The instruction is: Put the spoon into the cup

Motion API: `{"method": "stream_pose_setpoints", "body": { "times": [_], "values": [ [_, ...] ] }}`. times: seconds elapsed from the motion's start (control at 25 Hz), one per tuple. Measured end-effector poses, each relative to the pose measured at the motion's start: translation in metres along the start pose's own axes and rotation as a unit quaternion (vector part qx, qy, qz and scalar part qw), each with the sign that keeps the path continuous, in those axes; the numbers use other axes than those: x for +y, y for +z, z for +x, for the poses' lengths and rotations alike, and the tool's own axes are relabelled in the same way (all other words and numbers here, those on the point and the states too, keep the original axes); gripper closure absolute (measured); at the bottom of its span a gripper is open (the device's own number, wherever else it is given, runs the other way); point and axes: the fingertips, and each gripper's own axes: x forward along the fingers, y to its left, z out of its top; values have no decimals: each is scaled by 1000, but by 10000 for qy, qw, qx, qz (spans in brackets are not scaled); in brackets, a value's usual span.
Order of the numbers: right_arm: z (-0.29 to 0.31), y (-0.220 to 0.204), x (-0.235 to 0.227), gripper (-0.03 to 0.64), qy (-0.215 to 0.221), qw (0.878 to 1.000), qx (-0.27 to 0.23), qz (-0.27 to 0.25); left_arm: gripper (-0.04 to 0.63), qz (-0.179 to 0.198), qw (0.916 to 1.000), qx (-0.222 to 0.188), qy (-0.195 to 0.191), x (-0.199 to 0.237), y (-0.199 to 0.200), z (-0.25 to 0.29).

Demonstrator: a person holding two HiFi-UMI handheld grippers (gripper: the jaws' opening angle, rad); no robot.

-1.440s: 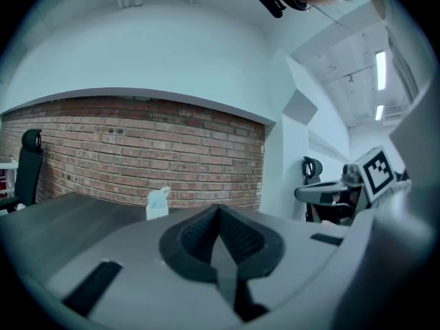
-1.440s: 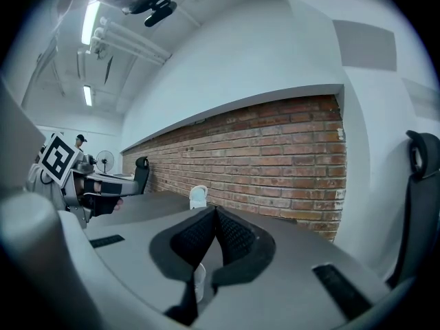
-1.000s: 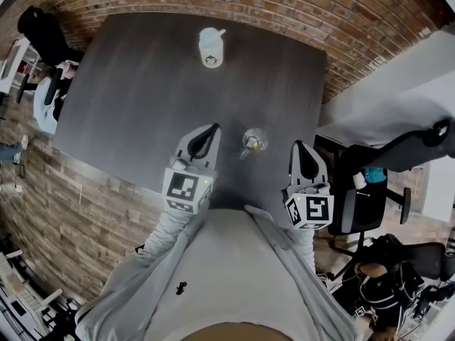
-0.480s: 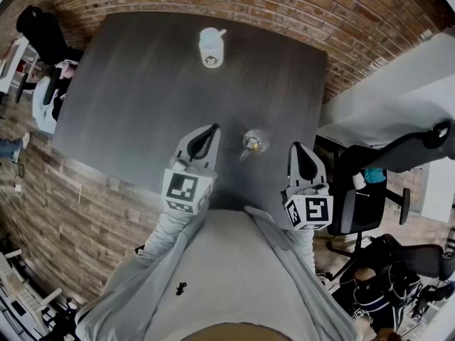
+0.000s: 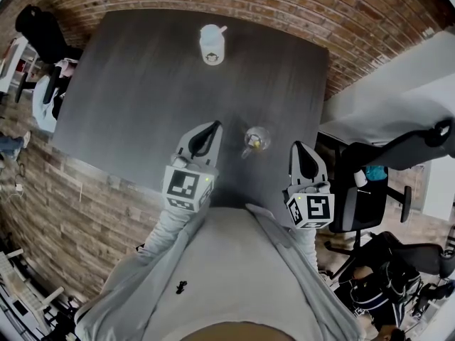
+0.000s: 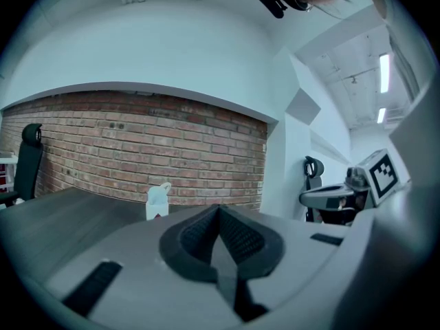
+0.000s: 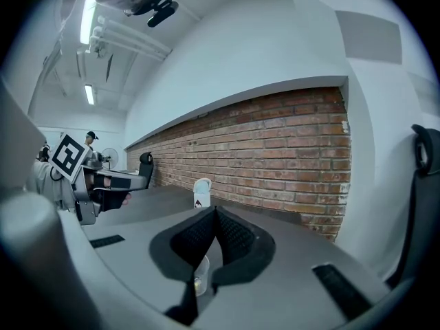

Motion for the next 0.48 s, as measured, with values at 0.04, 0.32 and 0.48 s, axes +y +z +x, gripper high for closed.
{"method": "stream_pose_setpoints", "body": {
  "times": [0.04, 0.32, 0.48],
  "values": [
    [0, -1, 0, 601, 6, 10000, 11, 6, 577, 0, 10000, 1, -3, 0, 0, 0],
    [2, 0, 0, 601, 50, 10000, -1, -29, 577, 47, 10000, -18, -8, -1, -1, 0],
    [3, 0, 0, 601, 28, 10000, 0, -15, 577, 82, 10000, -22, 8, 2, -1, 1]
  ]
}}
